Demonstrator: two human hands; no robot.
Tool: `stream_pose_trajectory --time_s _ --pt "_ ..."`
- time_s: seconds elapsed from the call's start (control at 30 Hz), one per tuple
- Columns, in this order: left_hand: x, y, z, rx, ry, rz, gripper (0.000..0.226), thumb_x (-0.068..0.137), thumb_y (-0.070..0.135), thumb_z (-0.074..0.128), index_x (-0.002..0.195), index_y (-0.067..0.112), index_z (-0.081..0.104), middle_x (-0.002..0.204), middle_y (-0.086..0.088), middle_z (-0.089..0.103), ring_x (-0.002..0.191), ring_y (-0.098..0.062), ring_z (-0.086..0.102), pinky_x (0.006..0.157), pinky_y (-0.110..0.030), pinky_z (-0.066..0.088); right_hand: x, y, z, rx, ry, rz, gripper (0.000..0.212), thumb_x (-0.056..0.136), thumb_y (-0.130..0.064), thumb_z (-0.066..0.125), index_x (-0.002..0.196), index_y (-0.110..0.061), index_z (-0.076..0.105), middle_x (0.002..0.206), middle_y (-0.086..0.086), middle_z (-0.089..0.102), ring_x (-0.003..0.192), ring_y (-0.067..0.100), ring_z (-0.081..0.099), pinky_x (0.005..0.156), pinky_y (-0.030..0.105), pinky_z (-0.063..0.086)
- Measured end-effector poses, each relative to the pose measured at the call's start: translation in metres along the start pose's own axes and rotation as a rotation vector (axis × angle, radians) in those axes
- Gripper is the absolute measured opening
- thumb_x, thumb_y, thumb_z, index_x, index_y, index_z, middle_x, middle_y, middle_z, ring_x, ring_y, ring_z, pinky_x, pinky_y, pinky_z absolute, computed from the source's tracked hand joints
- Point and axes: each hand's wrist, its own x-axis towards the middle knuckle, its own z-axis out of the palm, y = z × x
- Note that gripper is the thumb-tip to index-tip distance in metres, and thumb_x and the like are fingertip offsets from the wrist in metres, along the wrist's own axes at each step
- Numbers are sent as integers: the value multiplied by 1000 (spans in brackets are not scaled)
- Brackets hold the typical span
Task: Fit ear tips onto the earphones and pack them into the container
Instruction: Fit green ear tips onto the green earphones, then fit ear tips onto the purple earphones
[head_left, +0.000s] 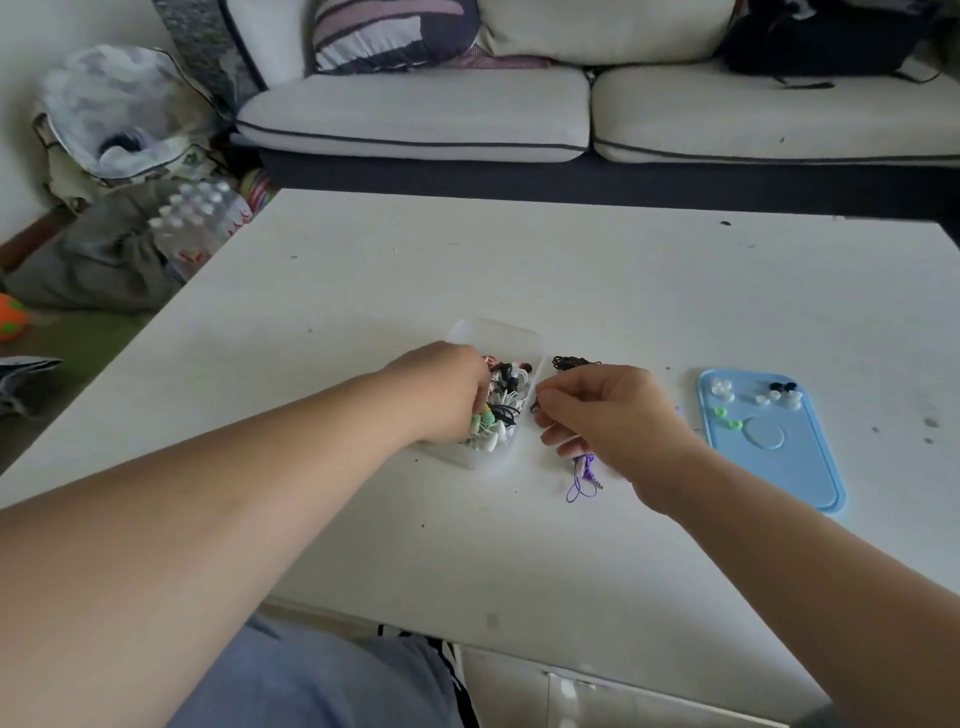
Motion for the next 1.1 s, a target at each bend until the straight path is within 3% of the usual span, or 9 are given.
stream_pose_trajectory --time_s 0.1,0.2,0.33,0.43,0.53,0.7,0.8,0.97,1.1 --pt "3 4 5 -48 -64 -32 21 92 5 61 99 18 75 99 1 73 58 -8 50 33 -13 31 2 0 -4 -13 20 26 14 95 -8 64 89 -8 76 79 9 76 67 18 72 74 42 62" --pt "7 6 5 -84 -100 5 25 94 6 53 83 21 69 78 3 63 54 -10 45 30 -12 28 5 -1 -12 -16 69 54 15 96 -9 62 90 -9 76 77 6 75 65 17 71 73 40 62" --pt "6 20 5 56 -175 54 28 91 6 48 67 21 52 65 0 45 59 -19 38 44 -24 27 8 2 -34 -80 160 48 15 95 -10 61 88 -10 75 77 8 75 65 19 69 72 41 61" --pt "11 34 -4 135 4 51 17 83 7 55 72 19 58 76 -2 60 69 -25 54 56 -23 37 13 6 -58 -164 235 18 14 91 -11 62 85 -14 75 78 9 77 68 32 70 73 47 61" --pt "16 58 -10 -1 122 123 21 86 11 58 71 25 59 92 0 69 86 -25 65 67 -27 49 14 9 -79 -170 261 41 8 90 -12 68 86 -11 75 81 11 76 65 24 69 67 40 59" --pt "33 103 24 -63 -49 167 8 95 25 59 92 19 62 94 -2 67 83 -23 61 59 -26 39 12 27 -88 -344 57 177 11 87 -20 70 85 -11 75 81 12 77 72 33 73 72 44 62" --pt "46 112 48 51 -47 148 28 94 34 63 110 17 49 104 -5 64 85 -25 56 66 -30 41 5 38 -85 -435 -122 207 14 88 -27 70 90 -13 73 81 8 78 74 24 76 73 44 63" --pt "56 108 57 5 1 133 31 84 10 63 112 12 48 94 -7 62 79 -24 57 64 -35 46 -12 48 -94 -434 -274 211 16 92 -25 69 96 -9 69 91 12 78 69 14 72 65 31 60" --pt "55 107 46 -155 -84 67 41 80 18 70 117 24 53 103 3 62 94 -20 61 69 -28 47 -16 52 -107 -451 -287 216 19 91 -27 71 97 -9 70 91 9 78 70 12 72 67 31 60"
